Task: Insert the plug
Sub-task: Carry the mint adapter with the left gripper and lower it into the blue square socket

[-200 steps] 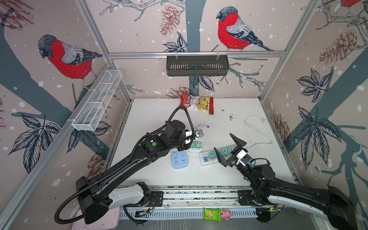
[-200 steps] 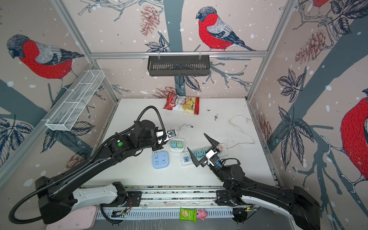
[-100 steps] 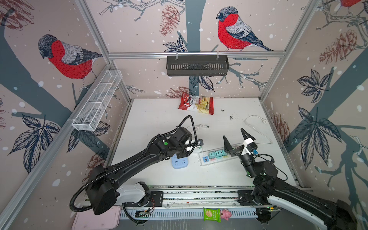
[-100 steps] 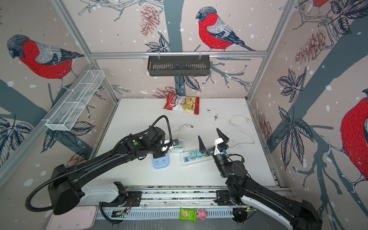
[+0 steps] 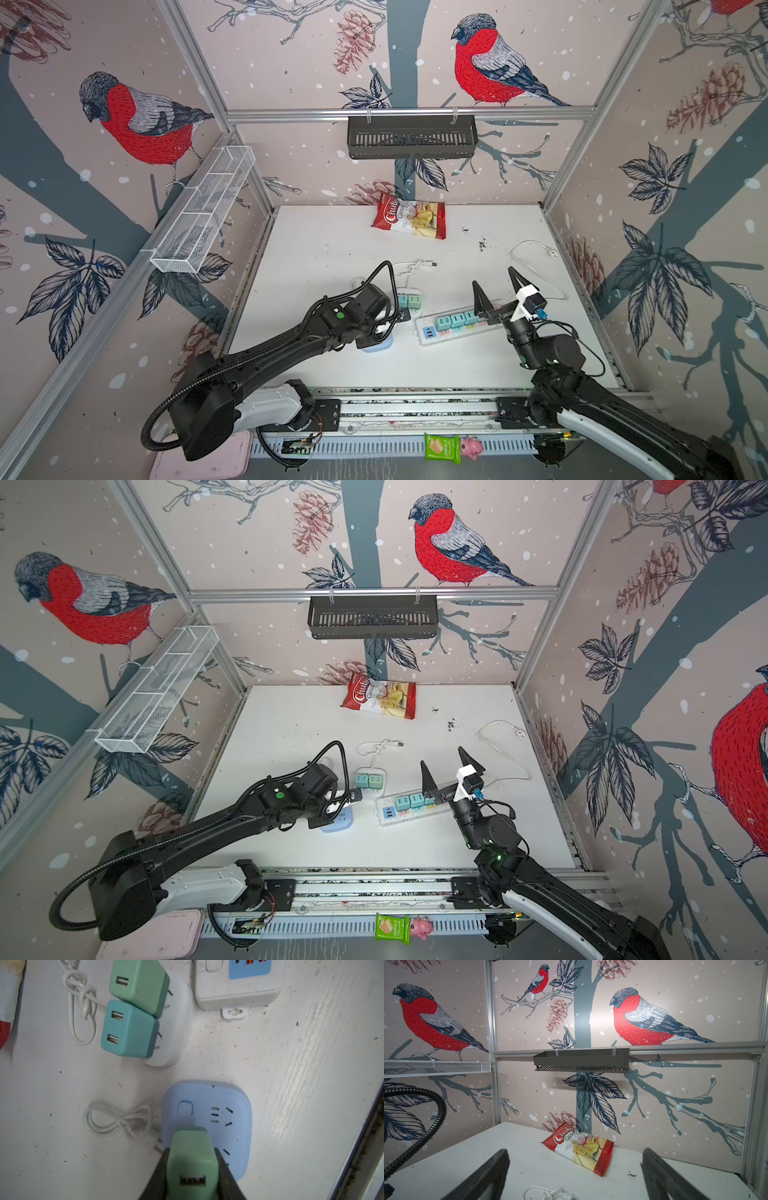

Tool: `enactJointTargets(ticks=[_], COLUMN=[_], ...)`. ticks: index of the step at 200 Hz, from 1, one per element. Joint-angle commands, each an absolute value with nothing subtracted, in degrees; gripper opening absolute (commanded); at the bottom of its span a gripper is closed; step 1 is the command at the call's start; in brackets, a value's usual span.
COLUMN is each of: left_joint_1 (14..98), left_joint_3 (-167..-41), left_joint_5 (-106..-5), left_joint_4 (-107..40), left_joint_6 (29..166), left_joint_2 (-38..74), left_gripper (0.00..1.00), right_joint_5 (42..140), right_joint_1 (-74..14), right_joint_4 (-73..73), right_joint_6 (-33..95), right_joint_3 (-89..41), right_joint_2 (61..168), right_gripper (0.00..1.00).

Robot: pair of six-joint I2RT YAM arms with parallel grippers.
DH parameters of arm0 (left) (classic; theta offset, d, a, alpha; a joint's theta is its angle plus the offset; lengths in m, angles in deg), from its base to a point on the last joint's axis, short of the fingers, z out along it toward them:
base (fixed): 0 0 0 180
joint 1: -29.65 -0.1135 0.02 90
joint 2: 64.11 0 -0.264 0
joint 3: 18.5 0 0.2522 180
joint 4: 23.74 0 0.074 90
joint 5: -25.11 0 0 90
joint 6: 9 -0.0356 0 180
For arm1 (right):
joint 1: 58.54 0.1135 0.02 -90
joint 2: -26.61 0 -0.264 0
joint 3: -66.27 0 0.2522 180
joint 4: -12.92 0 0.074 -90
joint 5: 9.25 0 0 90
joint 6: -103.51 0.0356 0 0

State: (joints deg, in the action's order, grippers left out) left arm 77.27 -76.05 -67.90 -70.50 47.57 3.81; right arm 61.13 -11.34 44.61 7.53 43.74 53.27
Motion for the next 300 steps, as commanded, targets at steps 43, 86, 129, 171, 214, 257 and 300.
enactJointTargets(ticks=[43, 86, 129, 171, 214, 257, 300], left_joint_1=[76.97, 76.94, 76.45, 76.23, 76.06, 75.62, 74.33], left_joint_3=[-74.47, -74.28, -74.01, -74.35, -74.08, -74.0, -73.86], left_joint_5=[-61.27, -60.97, -60.0, -58.93, -58.65, -58.04, -57.22], left_joint_4=[-65.93, -65.24, -64.64, -64.84, -64.75, -64.54, -64.32], left_joint_6=[48.21, 48.05, 47.78, 47.77, 47.86, 48.04, 48.22], left_joint_2=[4.44, 6.43, 6.47, 7.17, 7.11, 8.14, 8.73], left_gripper=[0.0, 0.0, 0.0, 0.0, 0.0, 0.0, 0.0], right_joint_5=[63.15, 63.34, 63.62, 63.81, 64.05, 64.13, 64.23], right_joint_1=[-11.6, -11.66, -11.76, -11.77, -11.81, -11.88, -11.88], right_joint_4=[44.08, 44.27, 44.32, 44.14, 44.07, 43.97, 43.94], right_joint_6=[8.94, 8.9, 8.77, 8.94, 9.03, 9.04, 9.03], right_joint_3=[44.52, 44.67, 44.69, 44.68, 44.75, 44.78, 44.78], right_joint_2=[50.44, 50.32, 50.27, 49.97, 49.82, 49.64, 49.45], right_gripper=[1.0, 1.0, 1.0, 1.0, 1.0, 1.0, 1.0])
